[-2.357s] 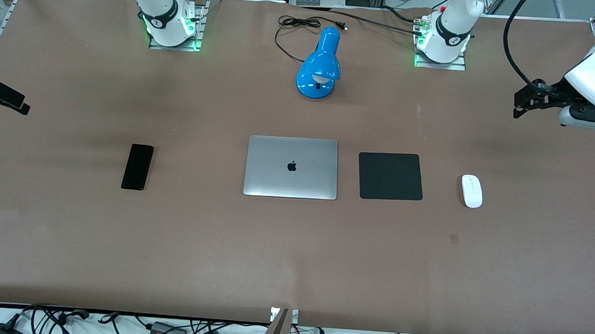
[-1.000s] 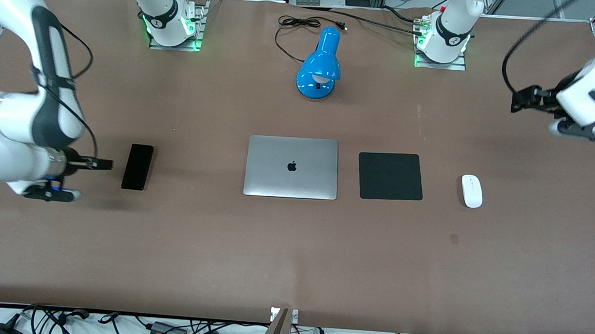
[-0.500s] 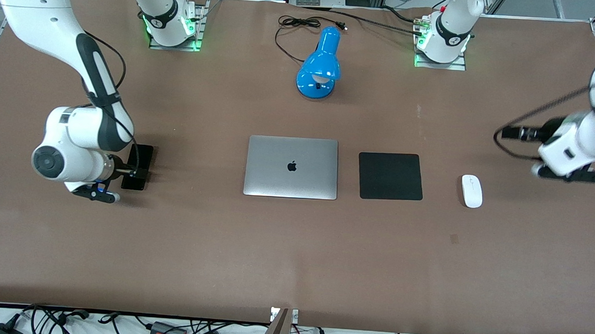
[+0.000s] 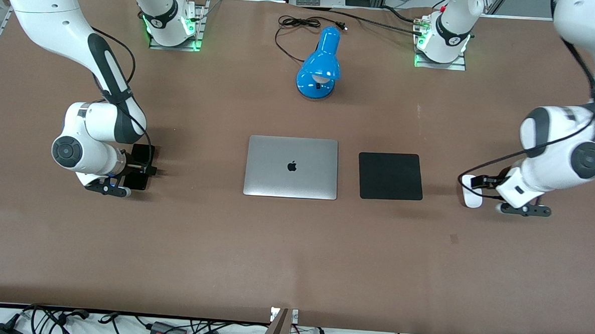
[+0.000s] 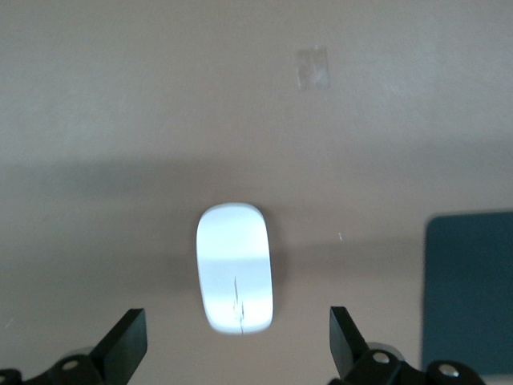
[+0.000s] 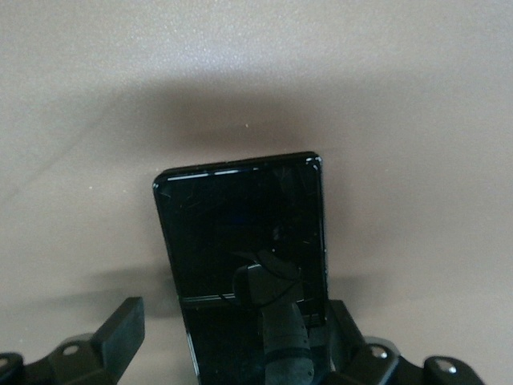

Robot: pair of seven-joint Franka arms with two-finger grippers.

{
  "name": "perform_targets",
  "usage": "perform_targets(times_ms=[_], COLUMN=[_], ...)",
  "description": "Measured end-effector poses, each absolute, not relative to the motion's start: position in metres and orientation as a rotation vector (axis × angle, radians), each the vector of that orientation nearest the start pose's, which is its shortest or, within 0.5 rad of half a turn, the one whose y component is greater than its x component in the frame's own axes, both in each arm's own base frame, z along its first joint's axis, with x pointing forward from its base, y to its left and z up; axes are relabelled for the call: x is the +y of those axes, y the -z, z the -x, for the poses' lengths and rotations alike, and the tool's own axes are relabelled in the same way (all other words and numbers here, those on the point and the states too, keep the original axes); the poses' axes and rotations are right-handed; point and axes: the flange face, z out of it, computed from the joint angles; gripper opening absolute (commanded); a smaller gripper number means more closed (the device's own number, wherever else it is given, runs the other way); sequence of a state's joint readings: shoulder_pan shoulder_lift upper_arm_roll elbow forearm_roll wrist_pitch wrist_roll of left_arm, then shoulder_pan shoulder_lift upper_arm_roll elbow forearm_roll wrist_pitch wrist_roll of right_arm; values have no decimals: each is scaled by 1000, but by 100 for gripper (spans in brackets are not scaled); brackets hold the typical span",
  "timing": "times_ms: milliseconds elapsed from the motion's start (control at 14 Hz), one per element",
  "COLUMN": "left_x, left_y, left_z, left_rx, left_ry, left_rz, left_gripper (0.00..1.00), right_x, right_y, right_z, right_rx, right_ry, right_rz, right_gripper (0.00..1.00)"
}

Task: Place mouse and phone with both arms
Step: 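Grasp the phone with the right gripper while the left gripper grasps the mouse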

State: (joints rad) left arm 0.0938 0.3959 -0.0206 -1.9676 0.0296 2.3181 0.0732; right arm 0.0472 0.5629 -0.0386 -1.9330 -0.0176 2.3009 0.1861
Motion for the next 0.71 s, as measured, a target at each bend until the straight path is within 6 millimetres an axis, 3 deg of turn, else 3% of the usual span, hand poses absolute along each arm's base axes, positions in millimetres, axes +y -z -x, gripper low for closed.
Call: perform_targets(times_ms=[286, 571, 643, 714], left_x=[64, 59, 58, 57], left_y=[-220, -182, -176, -173], left_z=[-597, -580, -578, -577], left_rx=[-18, -10, -8, -7], left_ry=[-4, 51, 54, 55], left_rz=[3133, 3136, 3137, 3137], left_gripper=[100, 100, 100, 90], right_x=[4, 1, 0, -1], right_y=[-175, -172, -172, -172], right_z=[-593, -590, -589, -589], right_rx=[239, 223, 221, 217], right_ry=[-328, -341, -342, -344], right_rz=[3168, 3167, 3168, 3168], right_gripper=[100, 100, 87, 67])
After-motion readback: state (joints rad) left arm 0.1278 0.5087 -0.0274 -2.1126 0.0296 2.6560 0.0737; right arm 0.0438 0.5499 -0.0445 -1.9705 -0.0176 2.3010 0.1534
